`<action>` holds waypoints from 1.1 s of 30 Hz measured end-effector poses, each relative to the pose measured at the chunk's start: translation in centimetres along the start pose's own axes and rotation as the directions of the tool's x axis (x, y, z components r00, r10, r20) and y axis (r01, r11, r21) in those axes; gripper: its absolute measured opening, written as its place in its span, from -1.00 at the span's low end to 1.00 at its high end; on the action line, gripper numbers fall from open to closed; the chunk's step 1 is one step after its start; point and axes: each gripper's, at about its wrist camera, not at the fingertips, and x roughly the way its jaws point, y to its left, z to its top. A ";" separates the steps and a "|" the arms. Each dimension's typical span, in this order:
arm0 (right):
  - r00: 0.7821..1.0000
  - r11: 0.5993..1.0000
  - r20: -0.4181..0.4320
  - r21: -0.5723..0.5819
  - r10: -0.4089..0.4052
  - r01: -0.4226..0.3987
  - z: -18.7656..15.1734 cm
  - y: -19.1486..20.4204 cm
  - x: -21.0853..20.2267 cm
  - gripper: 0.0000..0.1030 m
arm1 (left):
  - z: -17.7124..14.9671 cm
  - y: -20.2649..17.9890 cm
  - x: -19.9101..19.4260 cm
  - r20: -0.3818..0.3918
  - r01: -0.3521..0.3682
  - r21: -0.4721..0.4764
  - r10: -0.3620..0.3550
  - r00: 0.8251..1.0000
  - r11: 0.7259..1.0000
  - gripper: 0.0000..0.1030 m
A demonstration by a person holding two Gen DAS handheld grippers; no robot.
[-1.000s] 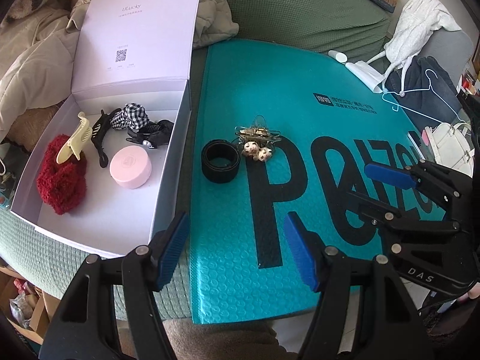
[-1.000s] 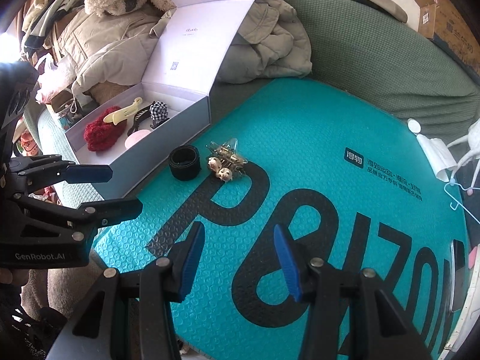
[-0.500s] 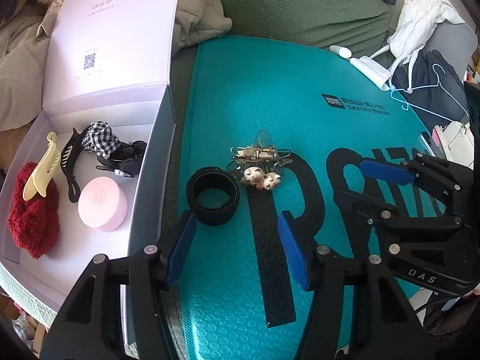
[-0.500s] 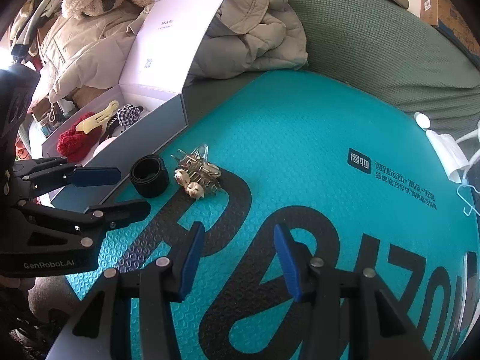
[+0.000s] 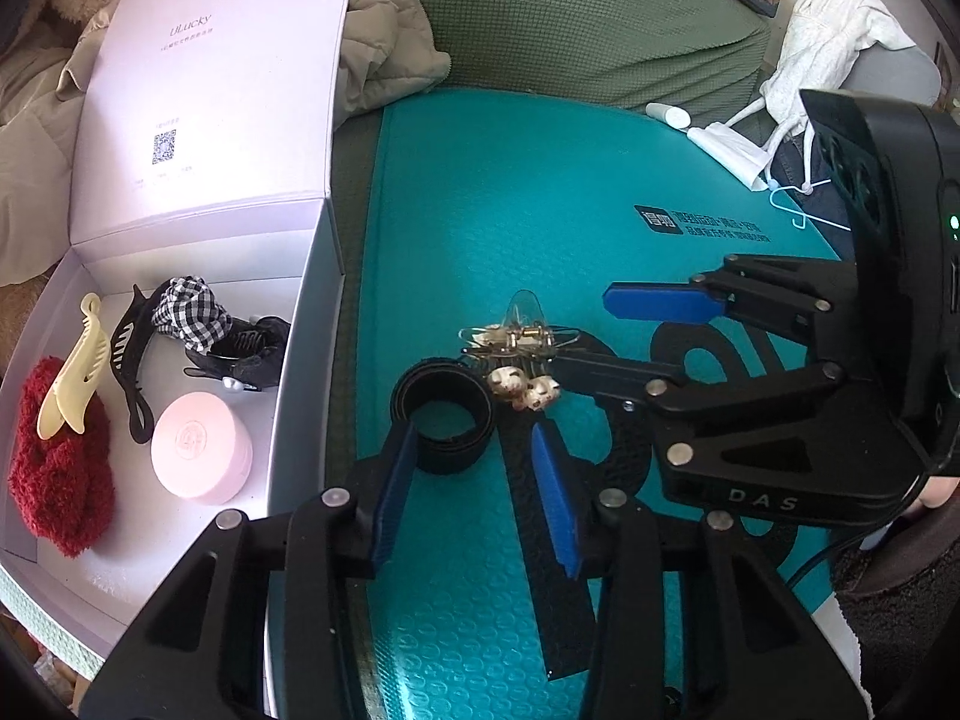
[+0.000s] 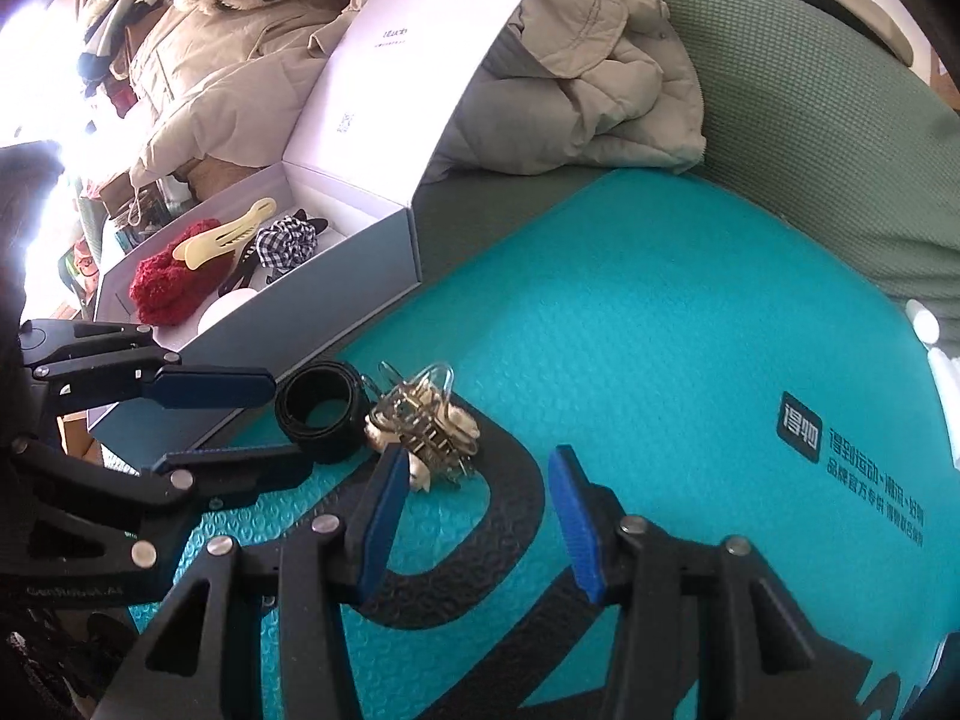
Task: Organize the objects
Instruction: 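Grasp the black hair tie with the left tool while the right tool grasps the clear bear-charm claw clip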
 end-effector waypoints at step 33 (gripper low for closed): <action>0.996 0.996 -0.001 0.032 0.085 -0.085 0.9 -2.3 2.0 -0.53 | 1.2 -0.3 3.5 -0.044 0.112 0.039 -0.110 0.993 0.993 -0.26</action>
